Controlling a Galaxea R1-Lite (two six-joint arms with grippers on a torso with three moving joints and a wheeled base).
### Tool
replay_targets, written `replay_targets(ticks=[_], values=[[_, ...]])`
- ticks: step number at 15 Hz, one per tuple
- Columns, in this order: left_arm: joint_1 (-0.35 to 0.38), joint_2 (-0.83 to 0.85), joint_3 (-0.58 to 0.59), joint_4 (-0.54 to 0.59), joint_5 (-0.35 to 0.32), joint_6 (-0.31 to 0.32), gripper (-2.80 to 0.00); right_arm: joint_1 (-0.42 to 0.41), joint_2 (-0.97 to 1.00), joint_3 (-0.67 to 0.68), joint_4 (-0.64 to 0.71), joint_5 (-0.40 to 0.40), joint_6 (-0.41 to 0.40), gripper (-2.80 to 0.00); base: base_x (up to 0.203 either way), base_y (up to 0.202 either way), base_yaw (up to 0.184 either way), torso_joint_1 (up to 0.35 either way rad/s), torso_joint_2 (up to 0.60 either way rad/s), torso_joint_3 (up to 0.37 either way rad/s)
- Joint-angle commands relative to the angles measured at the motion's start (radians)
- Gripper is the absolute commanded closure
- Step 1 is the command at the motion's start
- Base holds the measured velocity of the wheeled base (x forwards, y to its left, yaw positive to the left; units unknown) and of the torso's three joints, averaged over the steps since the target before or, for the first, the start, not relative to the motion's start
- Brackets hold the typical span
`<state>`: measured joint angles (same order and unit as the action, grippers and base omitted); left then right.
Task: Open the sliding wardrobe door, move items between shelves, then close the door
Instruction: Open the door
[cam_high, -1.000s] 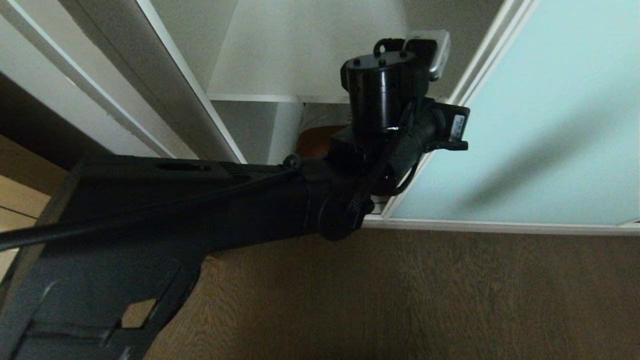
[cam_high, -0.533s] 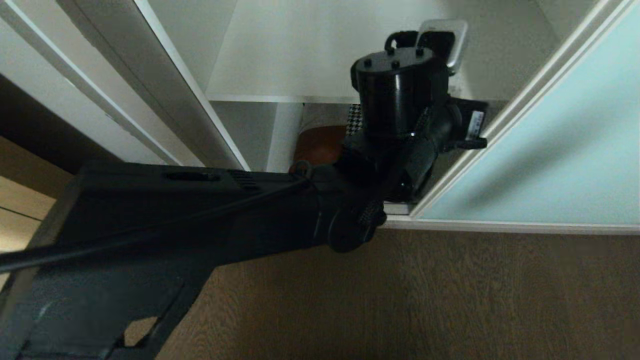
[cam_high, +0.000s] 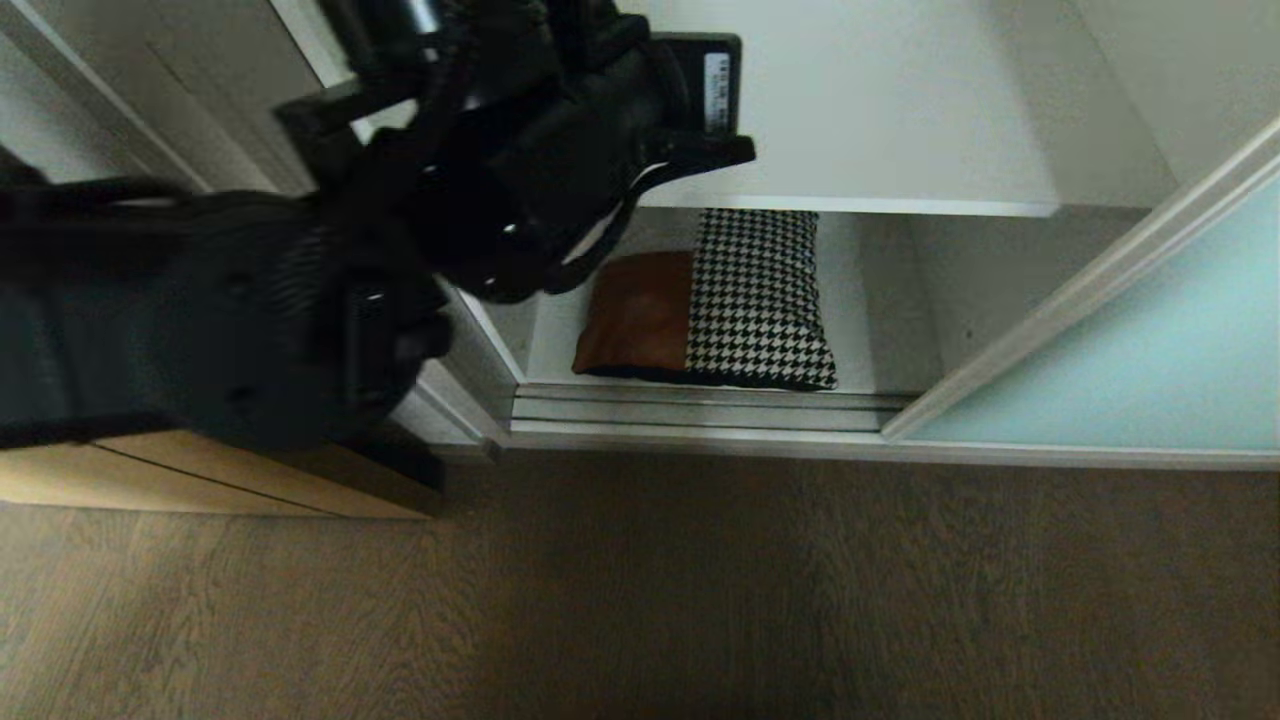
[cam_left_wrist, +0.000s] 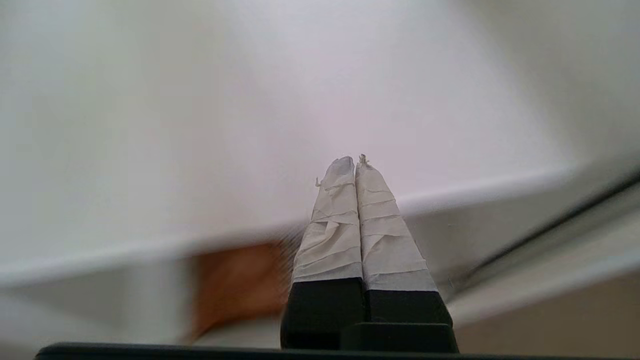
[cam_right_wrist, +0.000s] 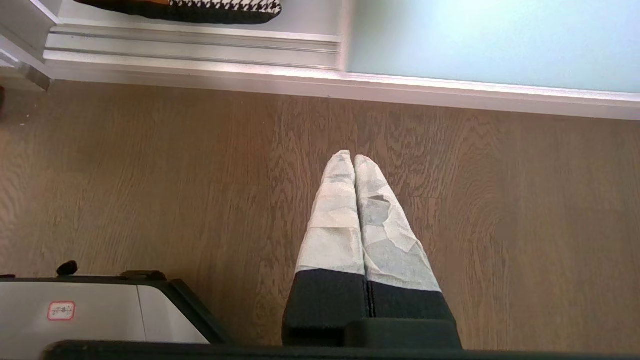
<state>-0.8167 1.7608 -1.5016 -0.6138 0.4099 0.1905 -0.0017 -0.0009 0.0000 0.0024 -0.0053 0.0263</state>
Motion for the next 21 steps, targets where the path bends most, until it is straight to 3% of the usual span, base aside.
replay_targets(ticks=[1, 3, 5, 6, 10, 13, 18, 21], values=[[0.094, -0.284, 0.297, 0.004, 0.043, 0.024, 0.00, 0.000, -0.001, 0.000, 0.001, -0.001, 0.000, 0.00, 0.000, 0.000, 0.000, 0.000, 0.00, 0.000], [0.261, -0.439, 0.538, -0.008, 0.065, 0.028, 0.00, 0.000, -0.001, 0.000, 0.001, -0.001, 0.000, 0.00, 0.000, 0.000, 0.000, 0.000, 0.00, 0.000], [0.435, -0.581, 0.722, -0.036, 0.065, -0.008, 0.00, 0.000, -0.001, 0.000, 0.001, -0.001, 0.000, 0.00, 0.000, 0.000, 0.000, 0.000, 0.00, 0.000], [0.474, -0.660, 0.792, -0.042, 0.065, -0.027, 0.00, 0.000, -0.001, 0.000, 0.001, 0.000, 0.000, 0.00, 0.000, 0.000, 0.000, 0.000, 0.00, 0.000], [0.603, -0.940, 1.062, -0.057, 0.056, -0.077, 0.00, 0.000, -0.001, 0.000, 0.001, 0.001, 0.000, 0.00, 0.000, 0.000, 0.000, 0.000, 0.00, 0.000], [0.708, -1.113, 1.205, -0.058, 0.010, -0.158, 0.00, 0.000, -0.001, 0.001, 0.001, -0.001, 0.000, 0.00, 0.000, 0.000, 0.000, 0.000, 0.00, 0.000], [0.754, -1.414, 1.468, -0.039, -0.134, -0.232, 0.00, 0.000, -0.001, 0.000, 0.001, -0.001, 0.000, 0.00, 0.000, 0.000, 0.000, 0.000, 0.00, 0.000], [0.783, -1.571, 1.498, 0.167, -0.158, -0.350, 0.00, 0.000, 0.001, 0.000, 0.001, -0.001, 0.000, 0.00, 0.000, 0.000, 0.000, 0.000, 0.00, 0.000]])
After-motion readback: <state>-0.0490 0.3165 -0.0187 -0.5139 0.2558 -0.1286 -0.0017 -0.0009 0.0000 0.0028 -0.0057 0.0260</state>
